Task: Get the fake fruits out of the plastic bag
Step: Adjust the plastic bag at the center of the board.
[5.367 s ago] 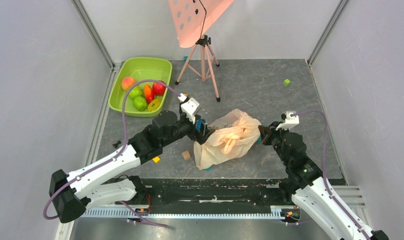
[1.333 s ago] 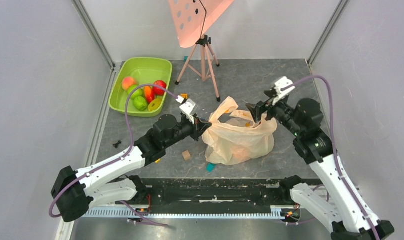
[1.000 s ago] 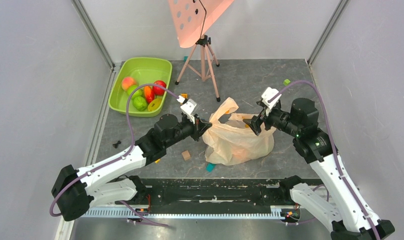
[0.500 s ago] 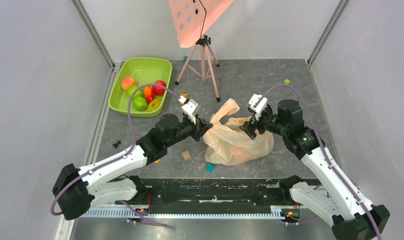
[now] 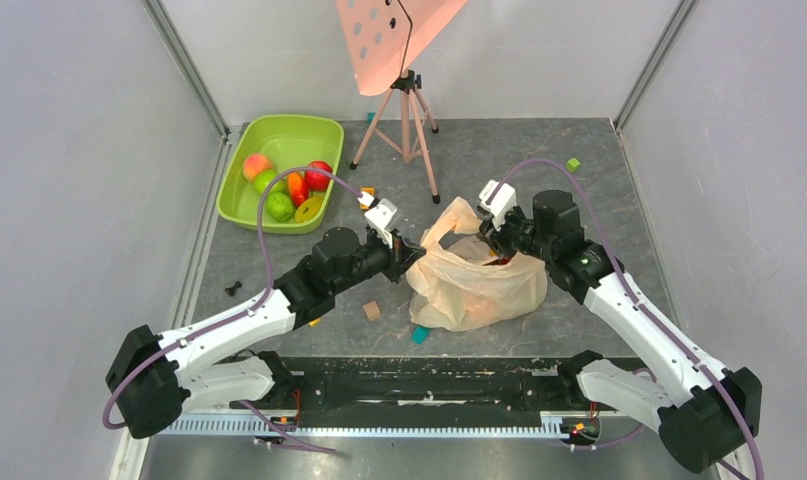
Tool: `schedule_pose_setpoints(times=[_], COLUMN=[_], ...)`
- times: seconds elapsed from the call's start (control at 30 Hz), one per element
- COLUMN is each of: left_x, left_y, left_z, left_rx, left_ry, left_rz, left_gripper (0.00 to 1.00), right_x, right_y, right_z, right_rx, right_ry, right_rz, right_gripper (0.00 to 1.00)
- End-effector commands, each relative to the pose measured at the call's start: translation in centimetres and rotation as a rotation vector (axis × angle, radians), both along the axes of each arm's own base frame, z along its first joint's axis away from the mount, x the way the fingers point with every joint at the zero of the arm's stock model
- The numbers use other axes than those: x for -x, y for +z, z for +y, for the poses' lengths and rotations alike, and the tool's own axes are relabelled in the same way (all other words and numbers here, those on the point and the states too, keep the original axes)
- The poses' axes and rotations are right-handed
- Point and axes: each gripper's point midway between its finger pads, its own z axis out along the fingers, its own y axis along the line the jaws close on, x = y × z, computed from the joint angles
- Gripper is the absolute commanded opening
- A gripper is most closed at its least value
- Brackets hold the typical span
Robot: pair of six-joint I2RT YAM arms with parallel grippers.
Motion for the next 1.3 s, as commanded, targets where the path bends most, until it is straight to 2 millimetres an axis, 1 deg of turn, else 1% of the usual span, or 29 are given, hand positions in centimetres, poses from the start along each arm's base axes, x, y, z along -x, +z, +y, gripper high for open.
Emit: schedule_pose_setpoints(times=[0.0,0.1,0.17,0.2,0.3,0.37,0.43,0.5,0.57,0.63,0.67,0.7,0.73,0.77,0.8,0.83,0.87,0.9,0.93,1.0,1.1,1.17,1.23,1.27], left_x=[-2.5,-4.4,-5.6,-6.2,-7.5,-7.9,-7.9,-7.6,-7.1,-6.4,-6.1,-5.6,-5.3,-5.0,-4.6,-4.4,-4.1,-3.8,-3.6,-3.3,-2.9,-2.8,-2.9,-3.1], left_y=[4.5,6.6,8.8,9.8,12.4,13.9,14.7,14.8,13.8,12.3,11.3,10.7,9.9,9.5,9.2,9.0,8.9,9.2,9.3,10.2,12.5,14.1,15.1,15.0], left_z=[0.4,1.3,1.6,1.8,2.1,2.4,2.5,2.8,3.2,3.5,3.5,3.6,3.6,3.6,3.5,3.3,3.0,2.7,2.4,1.8,0.9,0.1,-0.9,-1.6], left_rx=[0.067,0.059,0.059,0.061,0.069,0.079,0.086,0.1,0.122,0.142,0.145,0.154,0.159,0.167,0.17,0.17,0.17,0.171,0.168,0.169,0.204,0.223,0.216,0.199], left_ry=[0.116,0.195,0.223,0.234,0.256,0.262,0.261,0.262,0.263,0.257,0.247,0.239,0.232,0.221,0.205,0.189,0.168,0.141,0.124,0.089,0.036,0.002,-0.038,-0.058], left_rz=[-0.081,-0.103,-0.132,-0.147,-0.194,-0.228,-0.26,-0.276,-0.273,-0.255,-0.239,-0.225,-0.209,-0.199,-0.188,-0.179,-0.169,-0.165,-0.161,-0.156,-0.16,-0.163,-0.156,-0.145], left_gripper=[0.02,0.02,0.02,0.02,0.02,0.02,0.02,0.02,0.02,0.02,0.02,0.07,0.19,0.42,0.62,0.8,0.89,0.96,0.99,1.0,1.0,1.0,1.0,1.0], right_x=[-2.6,-3.9,-4.3,-4.4,-4.5,-4.0,-3.3,-2.4,-1.5,-0.4,-0.1,0.3,0.6,0.8,1.0,1.1,1.3,1.5,1.7,2.1,2.4,2.6,2.7,2.8], right_y=[4.2,8.0,11.0,12.6,16.6,18.5,19.3,19.1,18.2,17.2,16.2,15.5,14.5,13.6,12.9,12.2,11.8,11.4,11.2,11.1,11.1,11.2,11.2,11.3], right_z=[-0.4,-1.2,-1.7,-2.2,-4.3,-5.8,-7.0,-7.8,-8.1,-7.8,-7.5,-6.9,-6.2,-5.7,-5.1,-4.7,-4.0,-3.6,-3.1,-2.5,-1.9,-1.9,-2.1,-2.2], right_rx=[-0.098,-0.219,-0.313,-0.363,-0.469,-0.518,-0.555,-0.576,-0.586,-0.597,-0.595,-0.599,-0.597,-0.598,-0.604,-0.598,-0.622,-0.627,-0.633,-0.643,-0.647,-0.647,-0.652,-0.656], right_ry=[-0.144,-0.265,-0.325,-0.361,-0.487,-0.542,-0.579,-0.594,-0.579,-0.534,-0.508,-0.472,-0.434,-0.407,-0.379,-0.359,-0.329,-0.306,-0.281,-0.246,-0.208,-0.202,-0.211,-0.215], right_rz=[-0.09,-0.149,-0.209,-0.241,-0.326,-0.387,-0.437,-0.474,-0.495,-0.502,-0.494,-0.483,-0.462,-0.44,-0.416,-0.401,-0.368,-0.35,-0.337,-0.318,-0.304,-0.305,-0.305,-0.307], right_gripper=[0.0,0.0,0.0,0.0,0.0,0.0,0.0,0.0,0.0,0.0,0.0,0.0,0.0,0.0,0.0,0.0,0.0,0.0,0.0,0.0,0.0,0.0,0.0,0.0])
